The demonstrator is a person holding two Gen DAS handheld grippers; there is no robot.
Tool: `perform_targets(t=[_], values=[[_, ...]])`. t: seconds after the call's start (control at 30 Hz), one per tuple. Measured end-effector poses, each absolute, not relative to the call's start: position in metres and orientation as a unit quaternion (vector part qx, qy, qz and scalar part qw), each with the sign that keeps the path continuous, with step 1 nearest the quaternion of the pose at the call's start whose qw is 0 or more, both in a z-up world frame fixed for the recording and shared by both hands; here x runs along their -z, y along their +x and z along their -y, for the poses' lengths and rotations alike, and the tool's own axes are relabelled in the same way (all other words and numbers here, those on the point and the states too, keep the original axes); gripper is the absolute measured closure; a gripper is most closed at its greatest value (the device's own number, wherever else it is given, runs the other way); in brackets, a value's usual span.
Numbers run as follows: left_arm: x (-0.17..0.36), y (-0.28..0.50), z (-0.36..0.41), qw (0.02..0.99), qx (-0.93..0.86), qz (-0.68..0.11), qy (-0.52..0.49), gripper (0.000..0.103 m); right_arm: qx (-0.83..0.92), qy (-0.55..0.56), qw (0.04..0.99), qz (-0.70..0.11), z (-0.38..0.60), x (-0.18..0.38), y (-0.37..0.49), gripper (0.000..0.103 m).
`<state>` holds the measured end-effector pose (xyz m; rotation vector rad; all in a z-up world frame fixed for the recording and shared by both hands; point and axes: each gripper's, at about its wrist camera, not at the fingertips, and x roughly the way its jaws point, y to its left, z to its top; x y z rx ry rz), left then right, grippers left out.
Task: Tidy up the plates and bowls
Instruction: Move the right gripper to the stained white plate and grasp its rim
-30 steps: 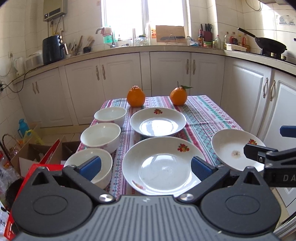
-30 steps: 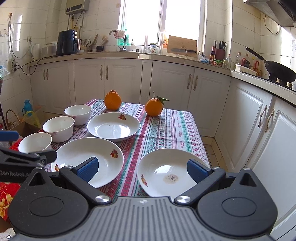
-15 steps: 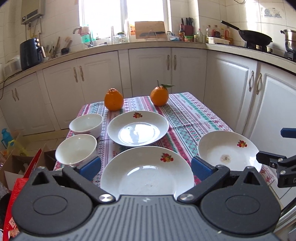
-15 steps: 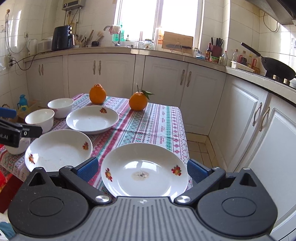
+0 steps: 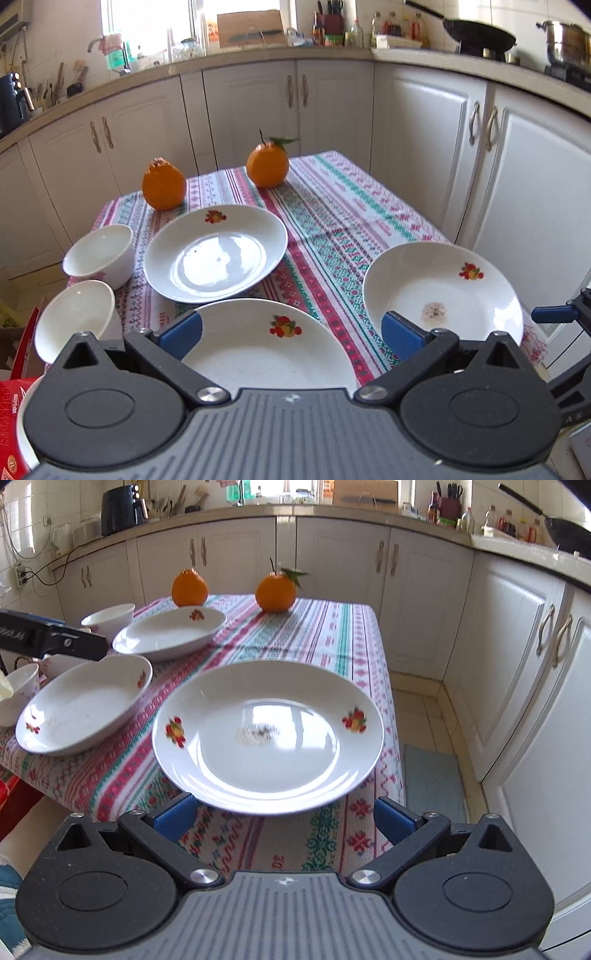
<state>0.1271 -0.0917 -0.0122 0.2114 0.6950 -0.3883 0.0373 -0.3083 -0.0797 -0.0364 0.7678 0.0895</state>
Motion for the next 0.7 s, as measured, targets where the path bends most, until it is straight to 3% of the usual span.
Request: perform_targets(t=[0.33,0.7], values=[[0.033,0.164,0.137,0.874,0.251,-0.398,0.119,0.001,-0.079,-0.02,0.919,-0.386,0.321,0.098,0.049,0.0],[0.054,0.202,0.185,0.827,0.316,-0.433,0.169,0.004,-0.135,-0.039,0.931,-0.338,0.333,0.106,0.048,0.0]])
